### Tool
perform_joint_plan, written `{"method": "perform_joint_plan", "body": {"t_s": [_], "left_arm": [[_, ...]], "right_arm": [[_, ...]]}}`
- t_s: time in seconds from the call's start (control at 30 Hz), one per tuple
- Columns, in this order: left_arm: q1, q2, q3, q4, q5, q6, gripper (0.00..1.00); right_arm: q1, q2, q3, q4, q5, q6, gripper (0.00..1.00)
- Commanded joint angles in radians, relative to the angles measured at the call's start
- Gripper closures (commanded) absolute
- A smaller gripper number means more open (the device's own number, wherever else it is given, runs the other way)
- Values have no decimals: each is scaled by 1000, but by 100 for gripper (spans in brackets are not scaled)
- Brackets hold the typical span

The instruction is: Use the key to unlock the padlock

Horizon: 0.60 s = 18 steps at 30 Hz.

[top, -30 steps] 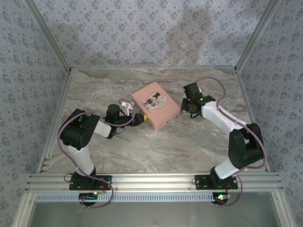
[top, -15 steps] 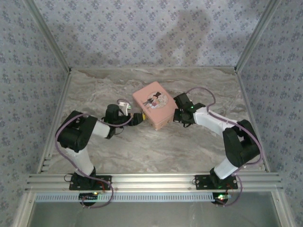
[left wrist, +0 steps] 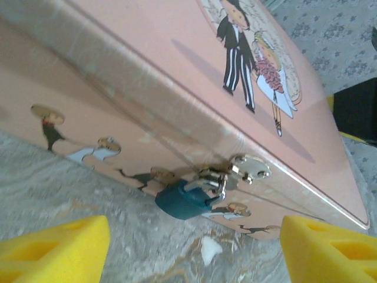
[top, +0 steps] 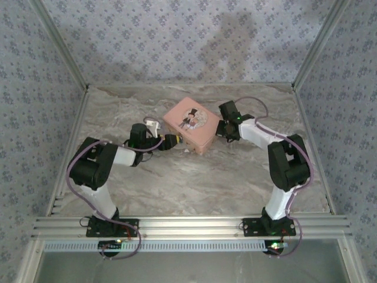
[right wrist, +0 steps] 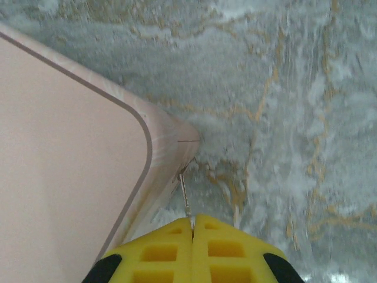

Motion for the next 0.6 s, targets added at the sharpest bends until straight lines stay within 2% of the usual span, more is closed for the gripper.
{"method": "perform_joint_plan", "body": {"t_s": [0.0,0.57], "left_arm": [[-13,47,59,32,55,20,23],[-77,174,181,38,101,88,23]], "right_arm": [[-10,38,63,-1,-7,-42,100],[4,85,147,9,5,-72,100]]}}
